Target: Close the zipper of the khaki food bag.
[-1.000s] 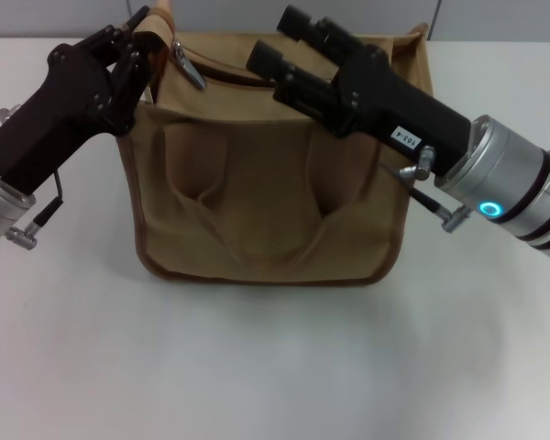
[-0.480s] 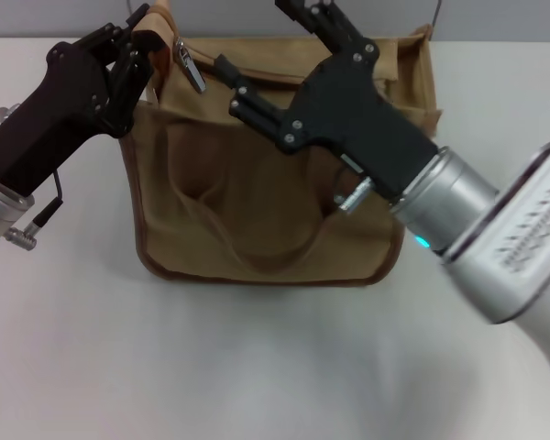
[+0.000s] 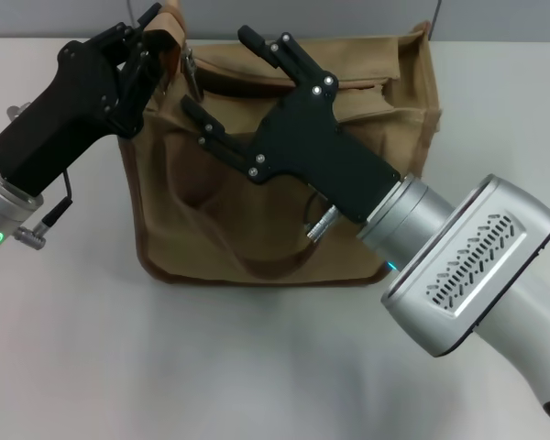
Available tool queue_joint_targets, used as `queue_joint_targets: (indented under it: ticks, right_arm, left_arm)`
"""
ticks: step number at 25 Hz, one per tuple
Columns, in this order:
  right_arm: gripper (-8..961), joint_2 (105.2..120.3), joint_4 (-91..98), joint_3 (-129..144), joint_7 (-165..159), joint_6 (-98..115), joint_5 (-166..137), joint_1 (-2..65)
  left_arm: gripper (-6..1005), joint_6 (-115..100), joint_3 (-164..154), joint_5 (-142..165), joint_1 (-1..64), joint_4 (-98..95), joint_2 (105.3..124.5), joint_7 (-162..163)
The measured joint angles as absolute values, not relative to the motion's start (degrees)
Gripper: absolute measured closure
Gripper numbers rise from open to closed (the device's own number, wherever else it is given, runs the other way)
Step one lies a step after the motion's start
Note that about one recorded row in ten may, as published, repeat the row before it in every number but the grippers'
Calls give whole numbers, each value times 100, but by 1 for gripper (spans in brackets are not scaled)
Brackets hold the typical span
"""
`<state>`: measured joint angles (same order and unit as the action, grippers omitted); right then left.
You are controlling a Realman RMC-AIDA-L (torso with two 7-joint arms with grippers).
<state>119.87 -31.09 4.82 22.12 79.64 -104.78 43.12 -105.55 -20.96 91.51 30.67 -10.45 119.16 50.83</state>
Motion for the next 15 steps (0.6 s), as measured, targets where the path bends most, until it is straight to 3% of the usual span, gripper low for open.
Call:
queue_joint_targets:
  ticks: [15]
  right_arm:
    - [184,11988,-3210,59,2241,7757,-10486,4310]
  left_arm:
    - [922,-10551,-2121,9148,3110,-953,11918,5075]
